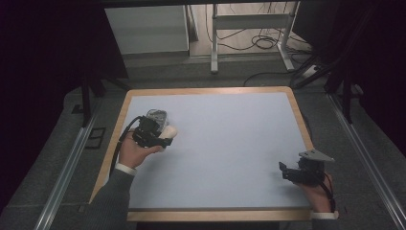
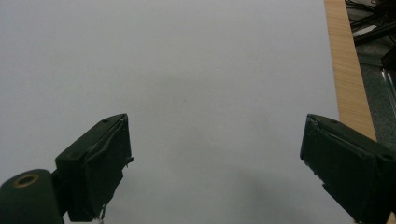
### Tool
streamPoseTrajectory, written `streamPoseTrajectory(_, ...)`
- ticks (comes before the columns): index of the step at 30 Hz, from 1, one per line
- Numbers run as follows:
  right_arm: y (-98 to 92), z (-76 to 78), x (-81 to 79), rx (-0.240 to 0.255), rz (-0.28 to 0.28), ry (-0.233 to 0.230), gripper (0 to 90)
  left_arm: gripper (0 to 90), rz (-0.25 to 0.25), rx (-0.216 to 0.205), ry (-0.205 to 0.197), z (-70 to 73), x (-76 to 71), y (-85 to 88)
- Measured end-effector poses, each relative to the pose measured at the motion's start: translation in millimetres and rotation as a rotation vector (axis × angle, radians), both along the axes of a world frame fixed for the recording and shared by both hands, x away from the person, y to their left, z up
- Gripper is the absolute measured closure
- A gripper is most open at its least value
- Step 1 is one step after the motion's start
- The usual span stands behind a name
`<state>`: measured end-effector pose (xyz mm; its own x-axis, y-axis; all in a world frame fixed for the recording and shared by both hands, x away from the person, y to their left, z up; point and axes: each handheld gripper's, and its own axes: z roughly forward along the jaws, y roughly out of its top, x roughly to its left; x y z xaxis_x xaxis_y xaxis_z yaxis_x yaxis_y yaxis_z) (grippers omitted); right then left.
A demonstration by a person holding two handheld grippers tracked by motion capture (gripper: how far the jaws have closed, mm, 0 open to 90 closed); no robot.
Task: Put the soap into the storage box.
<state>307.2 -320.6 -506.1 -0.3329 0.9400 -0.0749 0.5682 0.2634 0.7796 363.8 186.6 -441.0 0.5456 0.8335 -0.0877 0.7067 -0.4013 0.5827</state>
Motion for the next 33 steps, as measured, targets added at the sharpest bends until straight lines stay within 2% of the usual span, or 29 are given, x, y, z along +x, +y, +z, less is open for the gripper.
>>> streamPoseTrajectory(6,-0.3,-0.8,0.5,-0.001,-0.003,0.005,8.4,49.6,0.019,0.010,0.013,-3.9,7.5,4.1)
streamPoseTrajectory(11,-0.8,-0.7,0.3,0.002,-0.005,0.004,8.4,49.6,0.027,0.003,0.013,-5.7,11.6,4.9)
streamPoseTrajectory(33,-0.6,-0.4,0.2,-0.002,-0.002,0.001,8.4,49.6,0.077,0.001,0.020,-1.8,38.7,13.9)
